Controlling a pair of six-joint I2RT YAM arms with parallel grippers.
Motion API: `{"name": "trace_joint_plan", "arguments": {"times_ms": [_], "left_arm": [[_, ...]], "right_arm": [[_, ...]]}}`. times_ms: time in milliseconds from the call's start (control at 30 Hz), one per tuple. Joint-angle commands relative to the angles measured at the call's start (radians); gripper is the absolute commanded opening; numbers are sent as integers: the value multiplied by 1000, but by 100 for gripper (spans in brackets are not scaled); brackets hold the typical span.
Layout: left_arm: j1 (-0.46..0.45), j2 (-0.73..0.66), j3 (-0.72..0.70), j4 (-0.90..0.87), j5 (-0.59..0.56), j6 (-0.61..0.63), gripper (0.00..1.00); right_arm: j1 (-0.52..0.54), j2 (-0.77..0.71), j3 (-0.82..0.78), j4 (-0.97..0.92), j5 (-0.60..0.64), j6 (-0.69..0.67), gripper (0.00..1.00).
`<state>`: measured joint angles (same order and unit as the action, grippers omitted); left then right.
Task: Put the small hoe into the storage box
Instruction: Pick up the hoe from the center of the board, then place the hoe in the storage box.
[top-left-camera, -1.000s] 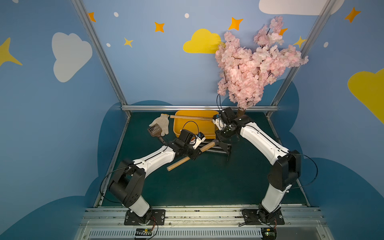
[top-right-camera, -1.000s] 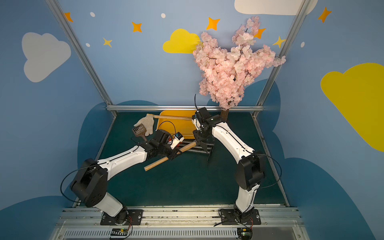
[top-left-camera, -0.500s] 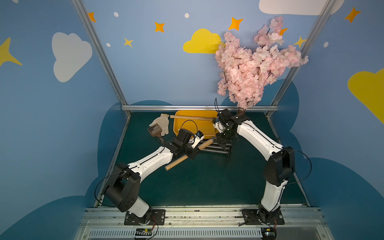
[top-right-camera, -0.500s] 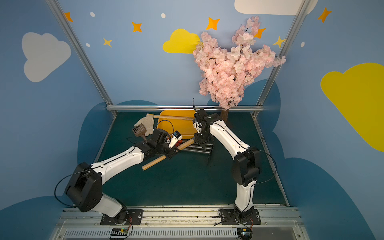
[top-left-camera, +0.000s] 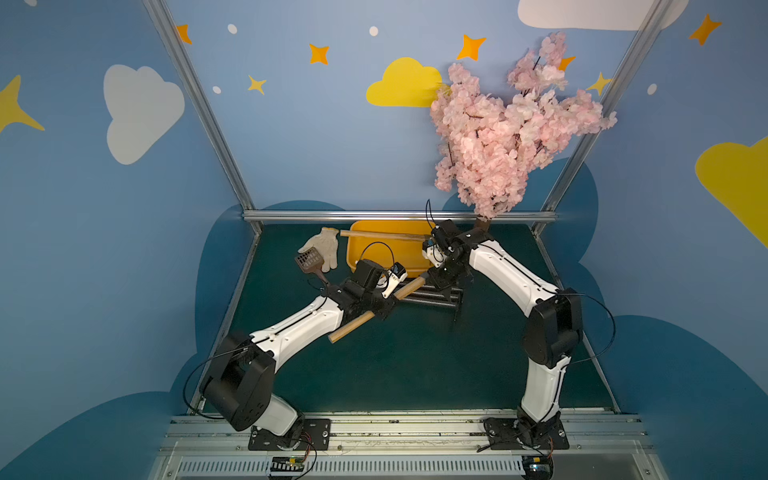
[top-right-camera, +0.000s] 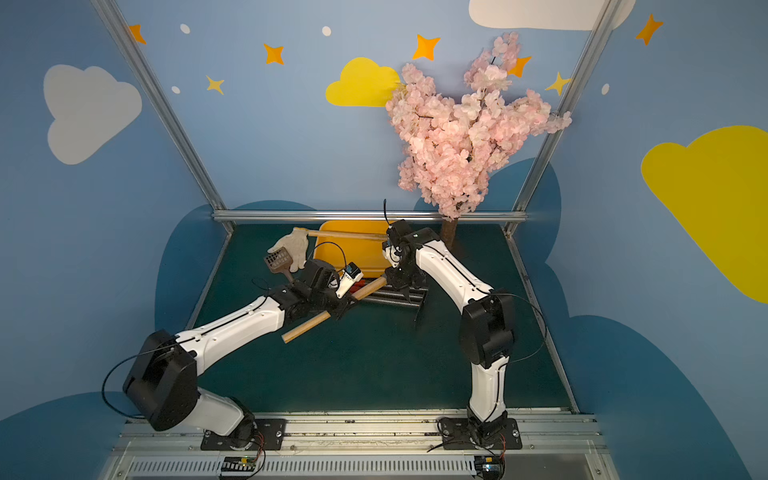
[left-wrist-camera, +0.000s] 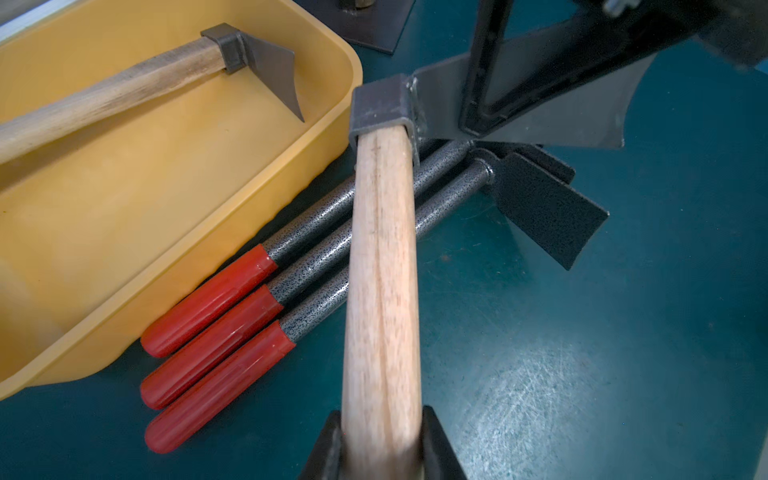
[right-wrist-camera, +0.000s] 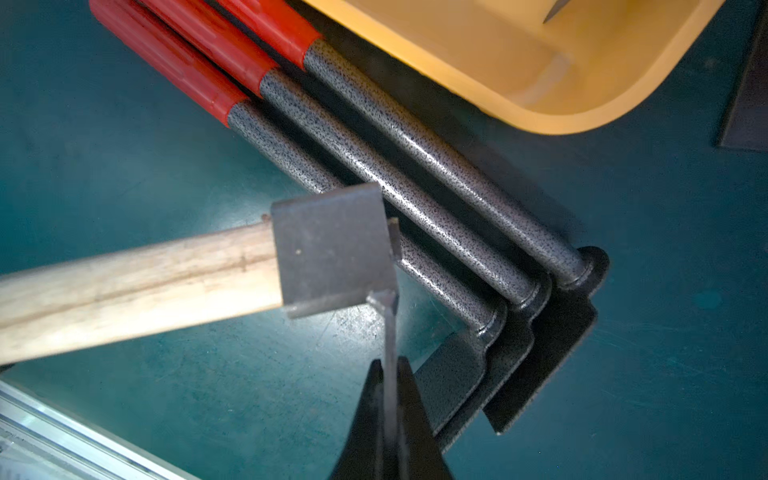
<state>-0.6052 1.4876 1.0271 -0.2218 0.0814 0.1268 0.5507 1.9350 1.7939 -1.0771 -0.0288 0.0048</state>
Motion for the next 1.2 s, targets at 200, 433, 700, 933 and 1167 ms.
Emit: {"name": "trace_joint_plan", "arguments": {"times_ms": [200, 433, 700, 933, 1167], "left_arm": [[133, -189, -88, 142, -261, -236, 72], [242, -398, -209, 179, -266, -380, 77], [288, -464, -206, 121, -236, -392, 76], [313, -479, -200, 111, -205, -414, 76], [321, -490, -203, 98, -200, -418, 75]], "right_arm": [[-38, 72, 179, 42, 48, 108, 0], [-56, 202, 368, 112, 88, 226, 0], [-78, 337, 457, 293, 130, 288, 0], [-101, 439, 564, 302, 134, 325, 0], [-121, 473, 562, 322, 132, 390, 0]]}}
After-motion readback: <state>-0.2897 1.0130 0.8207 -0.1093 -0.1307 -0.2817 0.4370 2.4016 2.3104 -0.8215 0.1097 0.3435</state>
